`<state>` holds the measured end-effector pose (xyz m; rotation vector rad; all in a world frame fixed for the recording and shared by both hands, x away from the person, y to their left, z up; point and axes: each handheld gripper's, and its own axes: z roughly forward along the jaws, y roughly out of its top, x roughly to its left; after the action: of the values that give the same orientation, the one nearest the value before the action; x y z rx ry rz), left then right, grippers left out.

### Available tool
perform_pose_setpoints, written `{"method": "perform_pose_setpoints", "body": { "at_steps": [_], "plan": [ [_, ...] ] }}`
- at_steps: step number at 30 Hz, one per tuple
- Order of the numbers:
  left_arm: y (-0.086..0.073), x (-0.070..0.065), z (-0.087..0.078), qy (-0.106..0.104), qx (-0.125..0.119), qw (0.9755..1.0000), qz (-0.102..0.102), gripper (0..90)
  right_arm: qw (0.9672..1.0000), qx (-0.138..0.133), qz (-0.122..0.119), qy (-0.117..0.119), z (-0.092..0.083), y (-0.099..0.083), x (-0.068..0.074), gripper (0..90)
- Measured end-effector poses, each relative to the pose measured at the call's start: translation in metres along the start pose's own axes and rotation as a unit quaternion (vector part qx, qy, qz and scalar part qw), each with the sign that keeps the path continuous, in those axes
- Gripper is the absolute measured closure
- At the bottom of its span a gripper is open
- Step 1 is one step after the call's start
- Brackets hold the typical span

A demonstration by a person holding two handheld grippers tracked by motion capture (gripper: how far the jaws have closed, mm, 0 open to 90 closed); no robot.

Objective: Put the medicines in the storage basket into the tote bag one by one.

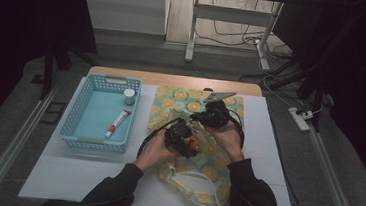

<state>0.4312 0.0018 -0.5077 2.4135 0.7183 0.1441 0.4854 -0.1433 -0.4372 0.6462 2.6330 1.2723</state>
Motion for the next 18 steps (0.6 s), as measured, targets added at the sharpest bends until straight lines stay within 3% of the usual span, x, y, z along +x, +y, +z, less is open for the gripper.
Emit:
{"method": "perform_pose_setpoints", "body": {
  "at_steps": [8,18],
  "plan": [
    [-0.002,0.000,0.005,0.029,-0.007,0.9995,-0.009,17.8,1.0000,0.002,0.003,0.001,0.001,-0.001,-0.001,89.4],
    [-0.001,-0.008,-0.019,0.006,-0.024,0.9997,-0.007,11.3,0.9999,-0.006,-0.002,0.009,-0.001,0.001,0.002,89.4]
  ]
}}
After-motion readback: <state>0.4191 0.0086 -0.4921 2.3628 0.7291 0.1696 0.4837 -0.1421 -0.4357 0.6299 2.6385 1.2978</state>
